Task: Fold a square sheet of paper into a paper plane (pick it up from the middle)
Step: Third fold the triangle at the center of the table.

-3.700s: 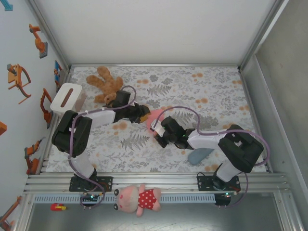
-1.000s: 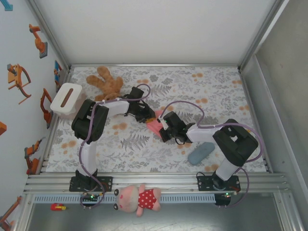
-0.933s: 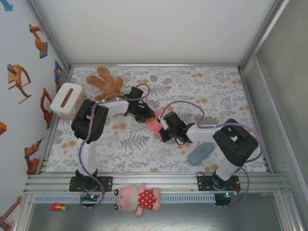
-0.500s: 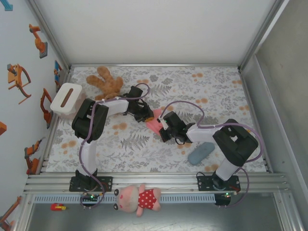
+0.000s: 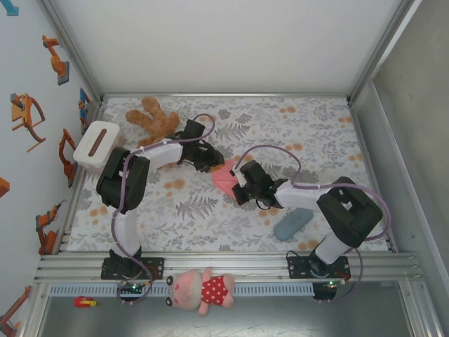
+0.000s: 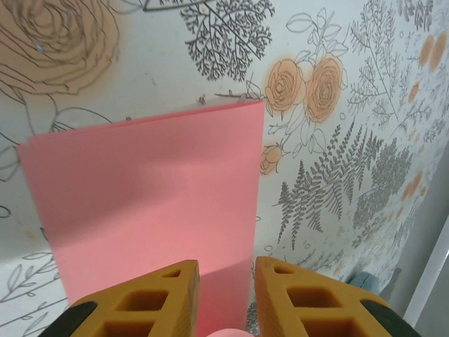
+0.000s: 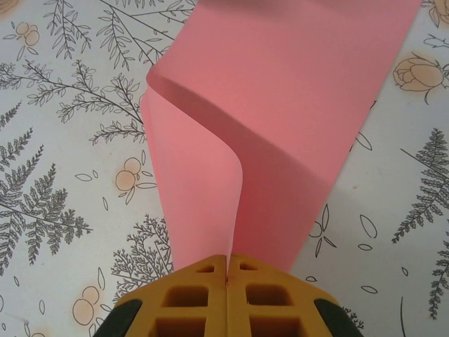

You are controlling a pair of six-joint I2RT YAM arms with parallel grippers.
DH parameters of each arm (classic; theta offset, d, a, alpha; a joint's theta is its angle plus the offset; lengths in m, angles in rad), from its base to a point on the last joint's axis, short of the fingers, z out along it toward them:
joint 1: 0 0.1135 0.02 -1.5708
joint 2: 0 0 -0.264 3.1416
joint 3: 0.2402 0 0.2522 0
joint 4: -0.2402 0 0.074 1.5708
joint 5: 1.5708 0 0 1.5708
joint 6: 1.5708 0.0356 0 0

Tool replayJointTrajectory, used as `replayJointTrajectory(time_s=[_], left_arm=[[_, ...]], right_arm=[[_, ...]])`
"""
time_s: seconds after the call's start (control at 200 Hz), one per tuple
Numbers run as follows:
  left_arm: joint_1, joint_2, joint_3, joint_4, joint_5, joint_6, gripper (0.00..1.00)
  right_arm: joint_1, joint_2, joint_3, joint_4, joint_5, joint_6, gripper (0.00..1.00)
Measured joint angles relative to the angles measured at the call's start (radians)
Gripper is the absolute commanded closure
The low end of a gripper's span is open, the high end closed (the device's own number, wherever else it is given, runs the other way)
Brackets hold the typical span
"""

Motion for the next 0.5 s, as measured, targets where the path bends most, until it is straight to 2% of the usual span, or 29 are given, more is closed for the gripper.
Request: replayJointTrajectory(time_s=[0.501], left_arm=[[0.006, 0.072, 0.025, -0.027, -0.02, 0.01, 0.75]], right_arm=[[-0.002, 0.002, 0.028, -0.052, -0.006, -0.024, 1.0]])
